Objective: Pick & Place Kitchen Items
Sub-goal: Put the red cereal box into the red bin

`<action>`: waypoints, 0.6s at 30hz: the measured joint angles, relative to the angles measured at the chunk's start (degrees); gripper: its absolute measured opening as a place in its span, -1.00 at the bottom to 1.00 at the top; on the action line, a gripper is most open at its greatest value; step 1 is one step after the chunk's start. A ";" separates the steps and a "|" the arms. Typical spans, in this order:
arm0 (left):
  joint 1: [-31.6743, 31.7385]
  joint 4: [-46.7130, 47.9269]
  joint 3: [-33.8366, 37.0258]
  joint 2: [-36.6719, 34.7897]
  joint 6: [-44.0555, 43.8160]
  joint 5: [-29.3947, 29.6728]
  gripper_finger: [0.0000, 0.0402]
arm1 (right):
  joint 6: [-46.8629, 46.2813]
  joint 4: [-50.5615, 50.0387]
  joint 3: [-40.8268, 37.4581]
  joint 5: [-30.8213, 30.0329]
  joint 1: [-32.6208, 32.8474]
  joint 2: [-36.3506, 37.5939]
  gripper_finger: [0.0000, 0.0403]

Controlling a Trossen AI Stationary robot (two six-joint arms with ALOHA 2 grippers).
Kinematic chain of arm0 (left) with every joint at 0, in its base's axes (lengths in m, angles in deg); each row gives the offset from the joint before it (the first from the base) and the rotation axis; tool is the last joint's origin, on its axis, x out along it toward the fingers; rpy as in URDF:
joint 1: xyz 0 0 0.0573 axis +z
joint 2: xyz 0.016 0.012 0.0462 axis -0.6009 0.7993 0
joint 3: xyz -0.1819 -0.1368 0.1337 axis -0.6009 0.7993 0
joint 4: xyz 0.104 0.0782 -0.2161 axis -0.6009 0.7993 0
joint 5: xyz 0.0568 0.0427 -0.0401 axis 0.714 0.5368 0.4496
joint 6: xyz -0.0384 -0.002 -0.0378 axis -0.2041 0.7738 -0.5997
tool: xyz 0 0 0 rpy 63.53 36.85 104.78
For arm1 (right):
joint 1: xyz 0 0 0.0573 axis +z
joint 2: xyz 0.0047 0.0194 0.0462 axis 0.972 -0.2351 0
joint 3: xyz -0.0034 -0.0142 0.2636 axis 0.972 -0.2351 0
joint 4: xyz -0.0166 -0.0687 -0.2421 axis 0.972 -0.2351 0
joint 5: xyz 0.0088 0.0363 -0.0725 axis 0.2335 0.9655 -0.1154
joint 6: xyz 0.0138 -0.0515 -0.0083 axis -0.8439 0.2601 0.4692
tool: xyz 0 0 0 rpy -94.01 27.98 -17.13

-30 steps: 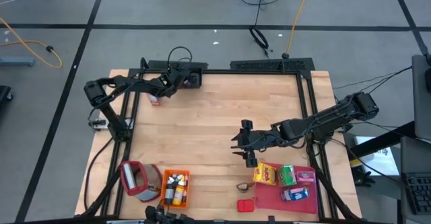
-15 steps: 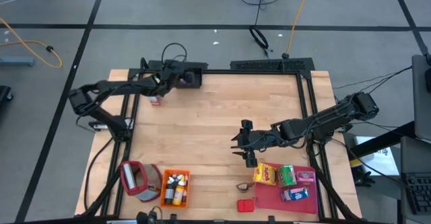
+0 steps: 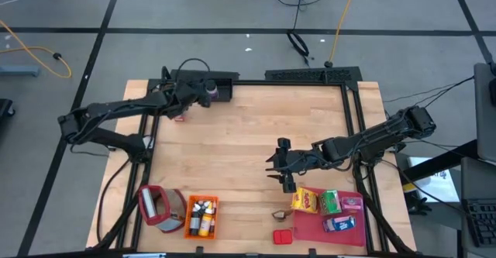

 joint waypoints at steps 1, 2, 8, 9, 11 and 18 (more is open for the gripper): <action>-0.18 2.13 0.00 -0.55 -1.26 0.04 0.46 | -0.01 0.02 0.00 0.00 0.00 0.00 0.16; -0.44 4.83 0.00 -1.15 -2.48 0.12 0.46 | -0.02 0.02 0.00 0.00 0.00 0.00 0.16; -1.77 15.07 0.00 -3.36 -7.31 0.16 0.46 | -0.09 0.08 0.00 0.00 0.00 0.00 0.16; -2.02 16.06 0.00 -3.38 -7.85 0.16 0.46 | -0.09 0.08 0.00 0.00 0.00 0.00 0.16; -2.30 18.76 0.00 -3.34 -9.28 0.15 0.46 | -0.09 0.10 0.00 0.01 0.00 0.00 0.16; -2.30 22.15 0.00 -3.34 -10.69 0.47 0.46 | -0.09 0.17 0.00 0.00 -0.01 0.00 0.16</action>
